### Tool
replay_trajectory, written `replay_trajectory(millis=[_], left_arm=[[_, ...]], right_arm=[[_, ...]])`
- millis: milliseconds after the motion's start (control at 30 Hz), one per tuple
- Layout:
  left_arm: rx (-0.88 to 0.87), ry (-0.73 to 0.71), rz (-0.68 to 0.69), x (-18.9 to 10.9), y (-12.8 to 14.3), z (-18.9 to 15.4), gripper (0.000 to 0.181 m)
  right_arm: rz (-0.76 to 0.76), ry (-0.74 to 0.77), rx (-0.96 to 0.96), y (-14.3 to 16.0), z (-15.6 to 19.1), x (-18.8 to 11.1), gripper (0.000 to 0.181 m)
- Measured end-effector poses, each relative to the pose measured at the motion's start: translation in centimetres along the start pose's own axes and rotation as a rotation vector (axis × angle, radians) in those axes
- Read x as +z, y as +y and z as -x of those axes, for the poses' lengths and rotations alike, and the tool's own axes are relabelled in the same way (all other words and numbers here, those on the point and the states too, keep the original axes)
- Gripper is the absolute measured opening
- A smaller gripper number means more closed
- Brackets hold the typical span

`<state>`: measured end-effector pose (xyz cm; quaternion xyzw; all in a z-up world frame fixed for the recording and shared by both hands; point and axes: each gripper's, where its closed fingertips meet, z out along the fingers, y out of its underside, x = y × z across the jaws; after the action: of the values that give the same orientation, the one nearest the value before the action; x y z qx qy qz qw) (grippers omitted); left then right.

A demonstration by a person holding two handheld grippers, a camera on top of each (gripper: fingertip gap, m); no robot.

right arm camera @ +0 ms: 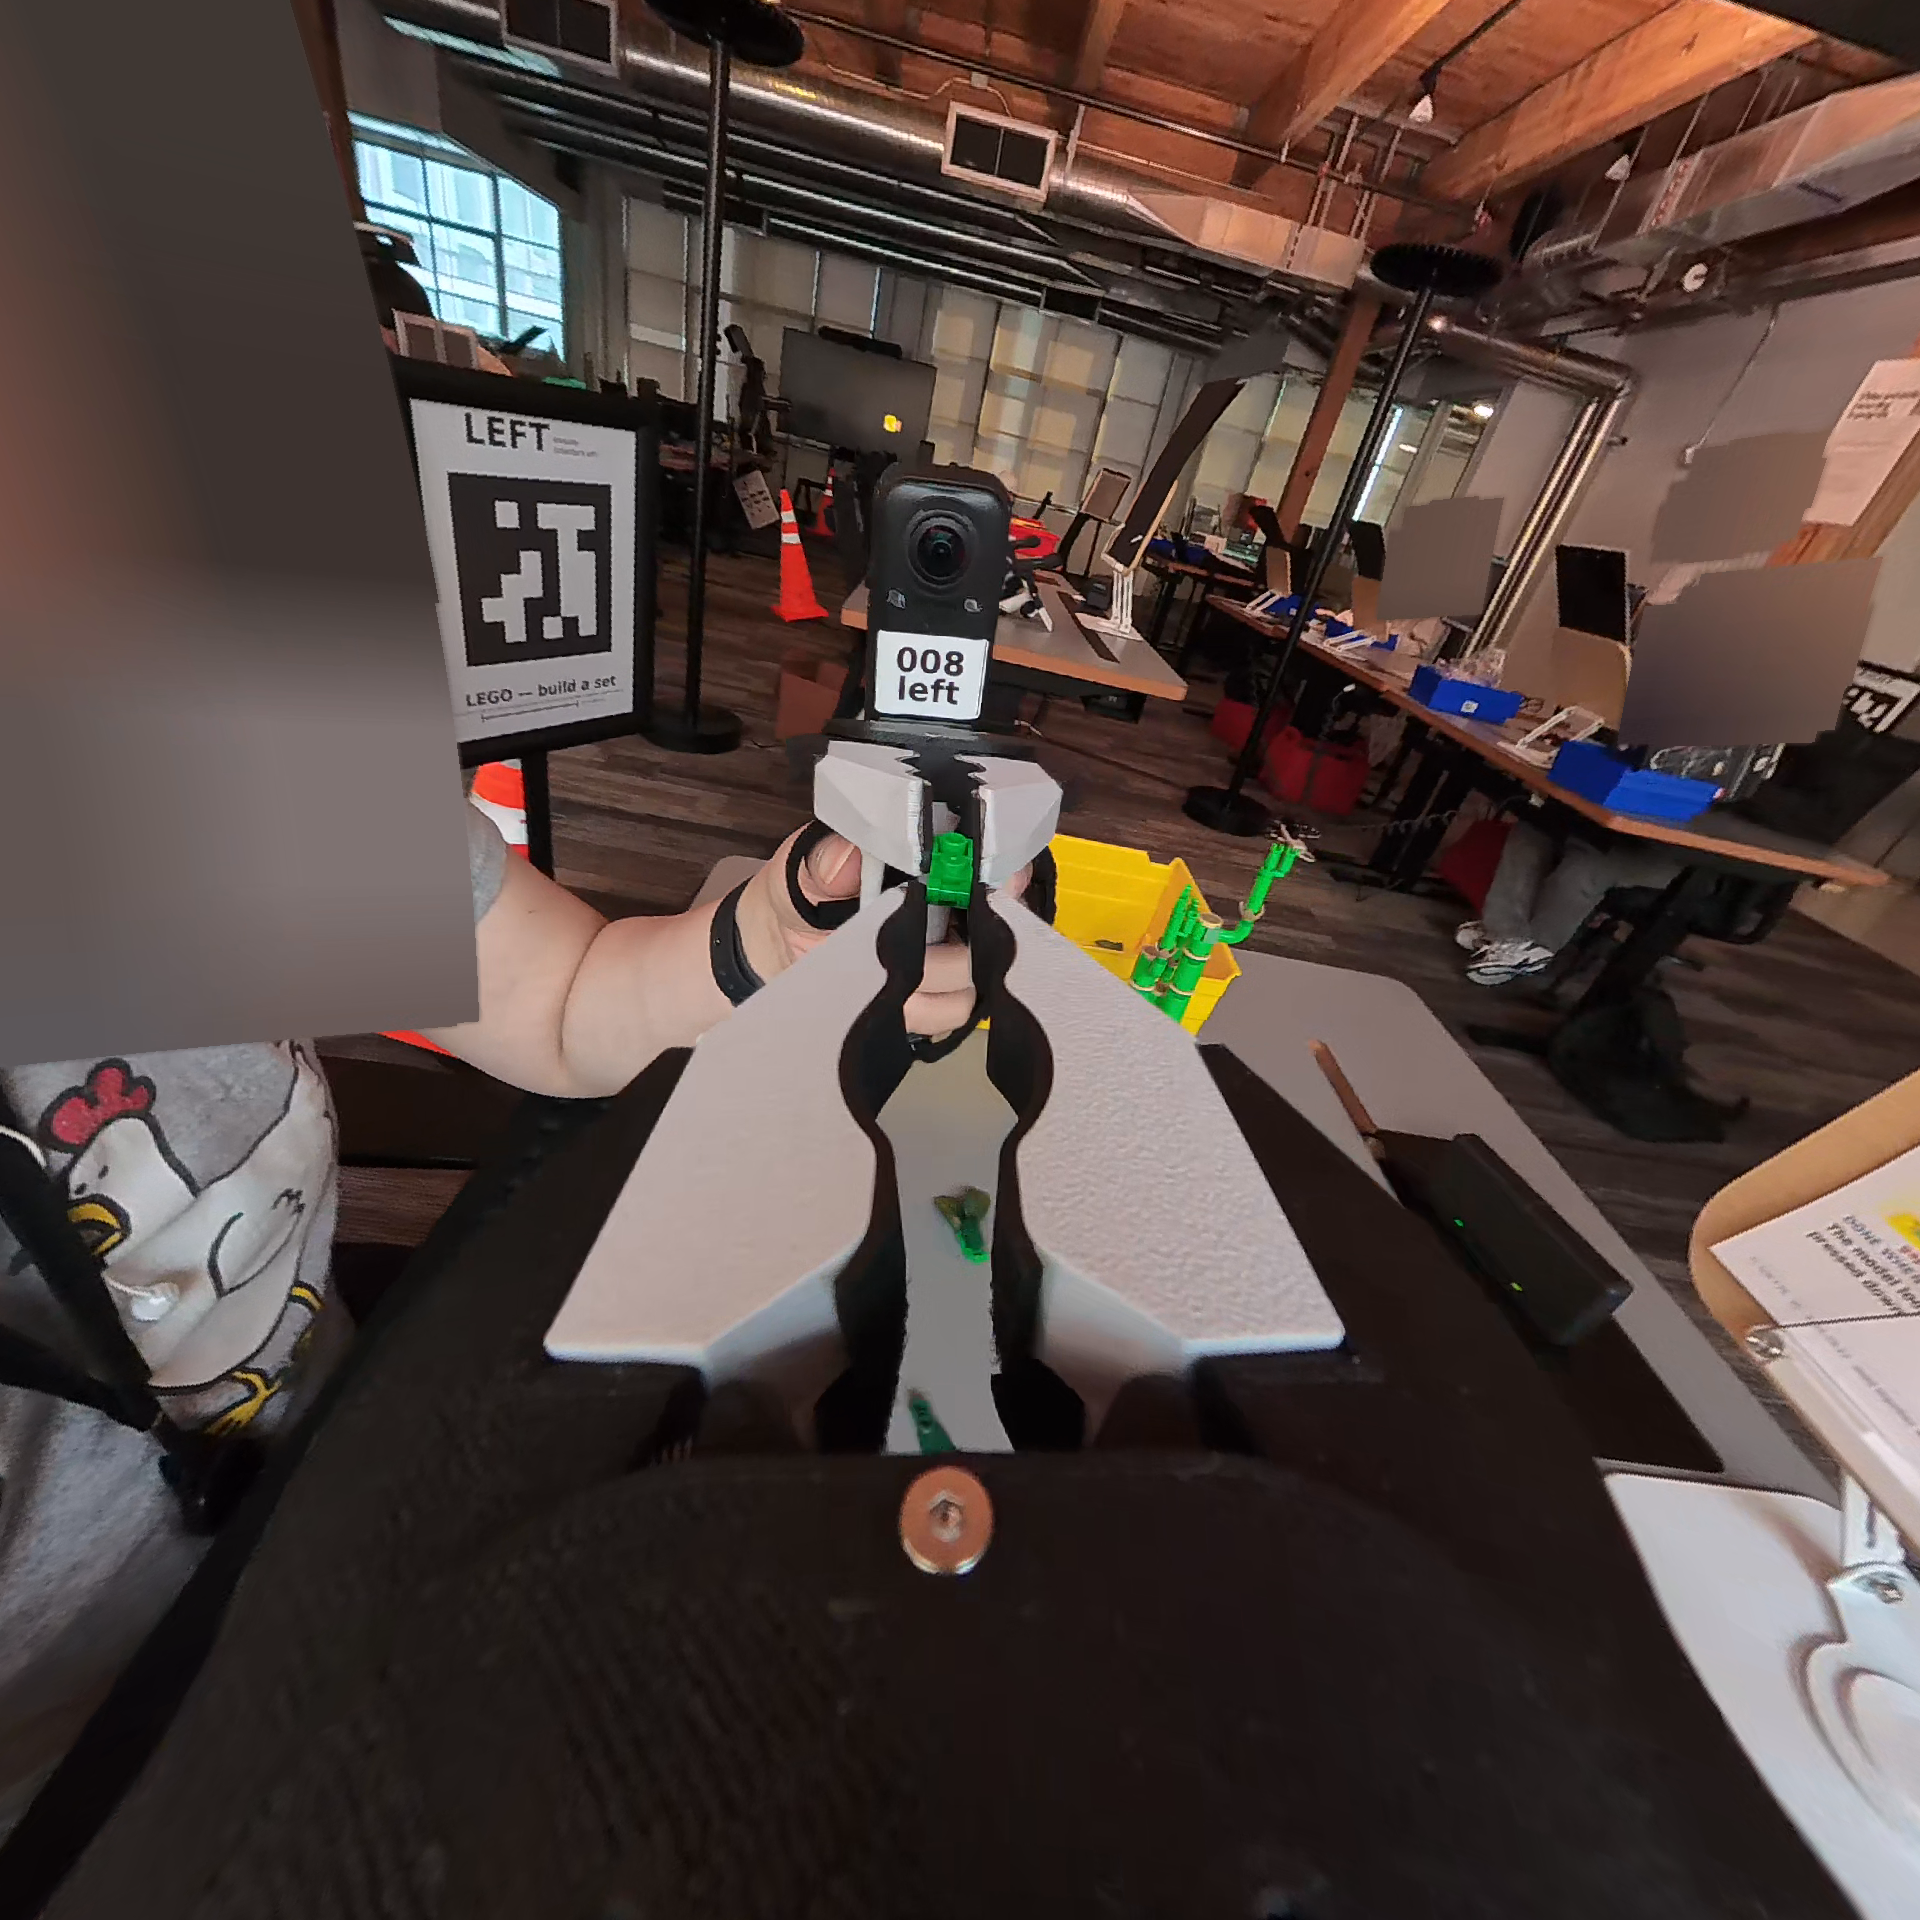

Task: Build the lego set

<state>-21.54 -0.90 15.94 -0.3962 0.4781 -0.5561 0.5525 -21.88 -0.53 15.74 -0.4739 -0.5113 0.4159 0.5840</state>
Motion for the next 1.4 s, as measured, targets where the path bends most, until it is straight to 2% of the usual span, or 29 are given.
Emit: replay_trajectory(millis=[400, 467, 533, 633, 667, 800, 867, 1033, 1400], left_arm=[[-0.043, -0.010, 0.006, -0.1, 0.1, 0.5, 0.006], [-0.064, -0.023, 0.012, -0.1, 0.3, 0.7, 0.006], [-0.102, -0.027, 0.006, -0.2, 0.2, 0.9, 0.006], [-0.181, -0.036, 0.015, -0.4, 0.4, 1.4, 0.006], [-0.200, -0.046, 0.026, -0.4, 0.7, 1.7, 0.006], [-0.270, -0.081, 0.061, -0.5, 1.7, 2.7, 0.006], [-0.286, -0.098, 0.075, -0.6, 2.1, 3.2, 0.006], [-0.279, -0.117, 0.122, -0.6, 3.1, 3.6, 0.006], [-0.287, -0.130, 0.124, -0.6, 3.4, 4.0, 0.006]], right_arm=[[-0.027, -0.015, 0.072, 0.2, -0.5, 0.2, 0.007], [-0.043, 0.007, 0.034, -0.1, -0.6, 0.3, 0.036], [-0.017, 0.093, -0.157, -0.2, -0.8, 0.3, 0.038], [0.125, 0.328, -0.606, 0.4, -1.7, 0.1, 0.022], [0.165, 0.379, -0.723, 0.4, -1.8, 0.1, 0.021], [0.338, 0.469, -0.879, 1.7, -2.6, 0.5, 0.021], [0.406, 0.480, -0.901, 2.5, -3.0, 0.7, 0.010], [0.460, 0.478, -0.897, 3.4, -3.5, 0.8, 0.008], [0.500, 0.499, -0.911, 3.9, -4.1, 0.6, 0.006]])
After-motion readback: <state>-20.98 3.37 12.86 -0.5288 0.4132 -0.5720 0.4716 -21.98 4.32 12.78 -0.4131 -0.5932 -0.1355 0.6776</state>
